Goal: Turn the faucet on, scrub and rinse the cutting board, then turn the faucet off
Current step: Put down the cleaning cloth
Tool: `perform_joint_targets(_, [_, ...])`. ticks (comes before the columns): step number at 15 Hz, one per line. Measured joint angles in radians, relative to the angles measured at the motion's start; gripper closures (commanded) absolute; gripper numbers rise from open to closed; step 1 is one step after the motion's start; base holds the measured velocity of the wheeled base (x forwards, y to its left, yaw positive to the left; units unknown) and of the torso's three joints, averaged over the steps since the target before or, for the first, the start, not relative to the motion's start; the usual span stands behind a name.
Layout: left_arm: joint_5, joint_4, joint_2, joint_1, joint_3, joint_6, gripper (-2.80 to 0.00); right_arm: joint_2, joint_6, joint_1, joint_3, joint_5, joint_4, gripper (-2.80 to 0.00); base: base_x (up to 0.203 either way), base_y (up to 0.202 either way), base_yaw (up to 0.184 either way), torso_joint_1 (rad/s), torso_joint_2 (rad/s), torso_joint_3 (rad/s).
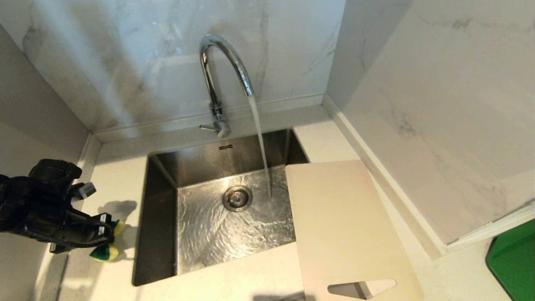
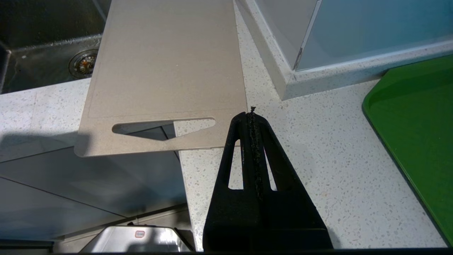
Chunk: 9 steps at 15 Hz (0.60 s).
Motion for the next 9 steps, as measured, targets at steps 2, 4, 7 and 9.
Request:
perform_joint_targets(2, [-0.004, -0.007, 0.011, 0.027, 0.0, 0.022, 0.0, 0.0, 0.0, 0.0, 0.0, 0.0, -0.001, 0.0, 0.0, 0.0, 0.0, 0.0, 0.0, 0.0])
perform_joint_targets(4, [-0.004, -0.041, 0.031, 0.05, 0.0, 0.039, 0.0, 0.0, 0.0, 0.0, 0.0, 0.0, -0.001, 0.0, 0.0, 0.0, 0.0, 0.0, 0.0, 0.0])
perform_joint_targets(7, [-0.006, -0.049, 0.044, 0.056, 0.0, 0.041, -2.8, 0.0, 0.0, 0.0, 0.0, 0.0, 0.0, 0.0, 0.0, 0.0, 0.0, 0.0, 0.0, 0.0])
perform_joint_targets(9, [-0.008, -0.049, 0.038, 0.056, 0.0, 0.039, -2.8, 0.0, 0.0, 0.0, 0.0, 0.0, 0.0, 0.0, 0.0, 0.0, 0.0, 0.0, 0.0, 0.0])
